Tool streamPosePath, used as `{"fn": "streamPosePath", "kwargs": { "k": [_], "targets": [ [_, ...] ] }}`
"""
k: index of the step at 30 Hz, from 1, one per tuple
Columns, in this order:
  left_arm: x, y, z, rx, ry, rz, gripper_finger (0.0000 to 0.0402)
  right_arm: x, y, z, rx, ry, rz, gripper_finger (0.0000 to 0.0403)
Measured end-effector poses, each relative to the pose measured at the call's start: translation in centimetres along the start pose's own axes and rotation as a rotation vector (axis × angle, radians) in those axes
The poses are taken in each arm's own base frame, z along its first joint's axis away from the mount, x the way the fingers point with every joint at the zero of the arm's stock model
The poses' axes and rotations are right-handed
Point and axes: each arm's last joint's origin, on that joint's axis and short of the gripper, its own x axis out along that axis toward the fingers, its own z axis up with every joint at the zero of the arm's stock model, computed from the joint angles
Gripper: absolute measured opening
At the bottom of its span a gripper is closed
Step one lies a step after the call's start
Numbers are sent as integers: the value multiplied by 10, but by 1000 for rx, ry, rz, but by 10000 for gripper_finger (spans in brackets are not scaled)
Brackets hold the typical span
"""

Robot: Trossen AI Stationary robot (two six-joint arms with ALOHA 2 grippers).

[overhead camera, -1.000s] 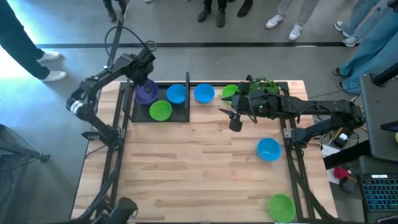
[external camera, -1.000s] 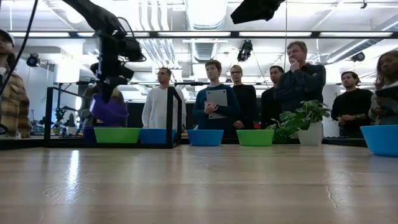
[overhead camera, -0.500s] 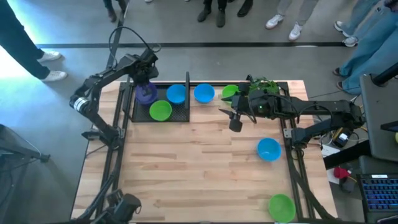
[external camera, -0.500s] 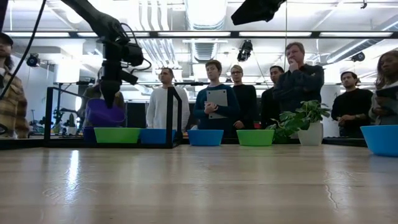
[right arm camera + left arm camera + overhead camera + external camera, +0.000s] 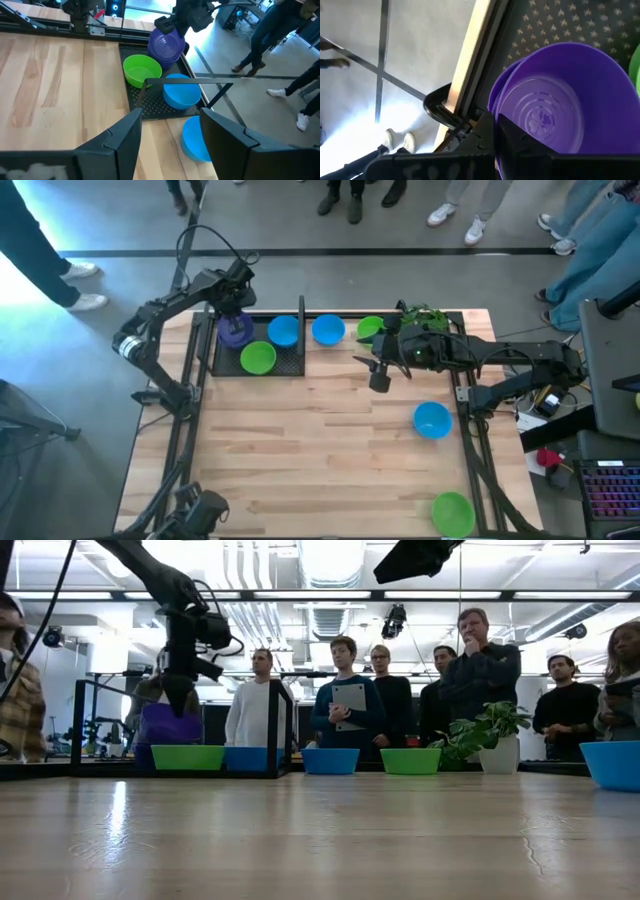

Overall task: Pick & Place Mini bowls
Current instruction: Stack the purple bowl on the purple bowl on the shelf

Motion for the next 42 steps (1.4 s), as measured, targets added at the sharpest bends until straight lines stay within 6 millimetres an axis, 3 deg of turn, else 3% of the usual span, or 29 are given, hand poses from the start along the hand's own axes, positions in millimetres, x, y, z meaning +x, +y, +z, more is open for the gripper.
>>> {"fn": "streamPosePath", "kwargs": {
  "k": [12, 27, 37, 42],
  "targets": [
    [12, -6, -6, 29, 78, 48, 8, 0, 0, 0, 0, -1, 0, 199],
    [12, -5, -4, 12, 61, 68, 17, 0, 0, 1, -1, -7, -2, 199],
    [12, -7, -1, 4, 55, 79, 93, 0, 0, 1, -2, -7, -2, 199],
    [5, -1, 1, 7, 96, 179, 107, 0, 0, 1, -2, -7, -2, 199]
  ]
}}
